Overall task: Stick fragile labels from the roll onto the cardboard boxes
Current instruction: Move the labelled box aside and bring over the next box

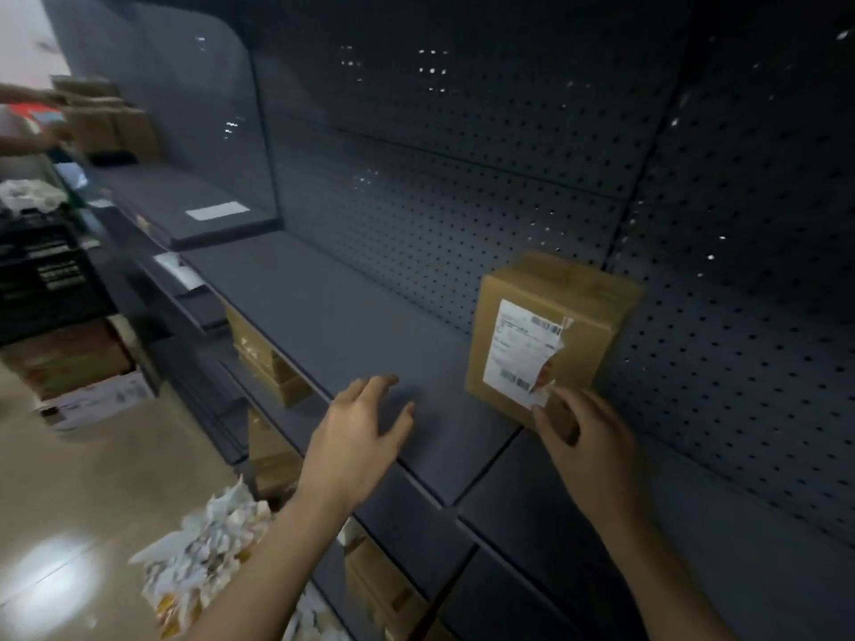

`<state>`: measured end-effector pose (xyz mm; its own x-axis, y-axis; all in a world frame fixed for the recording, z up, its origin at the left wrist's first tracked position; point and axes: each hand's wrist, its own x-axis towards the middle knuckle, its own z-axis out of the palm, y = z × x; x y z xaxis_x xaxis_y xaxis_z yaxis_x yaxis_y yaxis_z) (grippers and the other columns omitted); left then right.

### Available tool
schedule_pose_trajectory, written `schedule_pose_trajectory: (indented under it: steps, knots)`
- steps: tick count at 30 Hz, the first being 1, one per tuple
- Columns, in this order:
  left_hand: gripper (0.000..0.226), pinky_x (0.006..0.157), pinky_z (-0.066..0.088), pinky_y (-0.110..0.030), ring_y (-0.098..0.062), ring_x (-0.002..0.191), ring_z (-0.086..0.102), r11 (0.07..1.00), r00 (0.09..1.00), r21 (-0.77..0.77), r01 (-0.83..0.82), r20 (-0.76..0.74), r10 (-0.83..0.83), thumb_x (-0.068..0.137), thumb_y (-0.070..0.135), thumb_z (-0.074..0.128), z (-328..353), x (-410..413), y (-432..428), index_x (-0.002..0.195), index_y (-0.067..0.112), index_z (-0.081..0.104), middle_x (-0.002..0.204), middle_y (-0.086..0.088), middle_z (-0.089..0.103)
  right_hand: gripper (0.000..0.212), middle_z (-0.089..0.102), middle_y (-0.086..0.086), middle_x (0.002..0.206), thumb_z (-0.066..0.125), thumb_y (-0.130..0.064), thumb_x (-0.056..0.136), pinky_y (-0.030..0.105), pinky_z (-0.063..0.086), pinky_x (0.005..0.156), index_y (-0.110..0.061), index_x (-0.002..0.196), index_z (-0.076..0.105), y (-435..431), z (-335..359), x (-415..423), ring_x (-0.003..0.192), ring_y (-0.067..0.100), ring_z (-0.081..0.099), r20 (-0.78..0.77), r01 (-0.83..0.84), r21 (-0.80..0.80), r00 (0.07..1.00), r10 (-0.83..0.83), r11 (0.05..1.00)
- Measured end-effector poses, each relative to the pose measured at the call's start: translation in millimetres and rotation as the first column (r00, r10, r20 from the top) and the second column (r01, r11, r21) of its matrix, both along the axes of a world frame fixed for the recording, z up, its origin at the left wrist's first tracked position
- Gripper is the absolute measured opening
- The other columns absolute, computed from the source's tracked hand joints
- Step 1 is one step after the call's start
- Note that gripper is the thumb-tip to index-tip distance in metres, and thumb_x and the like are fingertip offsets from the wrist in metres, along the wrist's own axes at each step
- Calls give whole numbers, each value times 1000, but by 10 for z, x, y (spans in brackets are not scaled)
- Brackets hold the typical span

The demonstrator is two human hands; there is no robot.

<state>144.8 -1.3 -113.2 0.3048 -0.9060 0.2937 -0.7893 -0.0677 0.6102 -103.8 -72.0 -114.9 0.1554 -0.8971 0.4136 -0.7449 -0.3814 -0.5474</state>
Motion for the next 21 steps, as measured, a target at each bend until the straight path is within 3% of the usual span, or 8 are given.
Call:
schedule_pose_trajectory:
  steps: [5,8,12,16,19,21]
  knots:
    - [52,92,48,-38,-21,116,56,986,985,-14,164,-59,-164,94,46,56,-18,-96,-658,141,27,44,139,4,51,44,68,0,106,57,-55,88,35,55,68,-19,112,65,-152,-4,-168,89,18,63,-17,208,29,978,-208,978]
    - [65,99,42,-33,-21,133,46,969,962,7,247,-124,-244,91,44,61,-15,-137,-984,148,24,37,148,1,46,52,68,3,114,59,-56,88,35,56,73,-20,127,58,-207,-30,-181,95,19,63,-13,306,88,952,-306,948]
    - [79,102,35,-23,-23,137,42,938,899,0,346,-287,-332,87,39,69,-8,-179,-1371,152,18,30,151,-3,43,67,66,-1,110,63,-50,90,24,47,71,-20,146,42,-281,33,-62,96,17,63,55,343,163,933,-356,925]
    - [66,84,47,-10,-5,116,55,872,747,19,488,-526,-407,84,43,73,-27,-180,-1670,141,35,40,122,24,58,75,69,-3,103,60,-52,92,29,54,80,-33,154,24,-405,-22,72,94,12,65,128,330,264,920,-372,906]
    - [53,88,57,-29,0,102,66,839,689,-12,544,-564,-455,84,42,74,-111,-184,-1806,132,33,53,114,16,69,72,70,-5,109,59,-44,95,27,54,87,-34,155,21,-435,-53,160,99,9,65,192,334,277,900,-393,901]
    - [42,86,59,-32,1,93,68,836,692,-27,548,-547,-471,86,40,72,-142,-214,-1814,125,32,58,105,16,72,67,70,-7,111,57,-39,98,21,49,86,-34,155,22,-401,-27,202,101,8,64,207,359,279,883,-420,891]
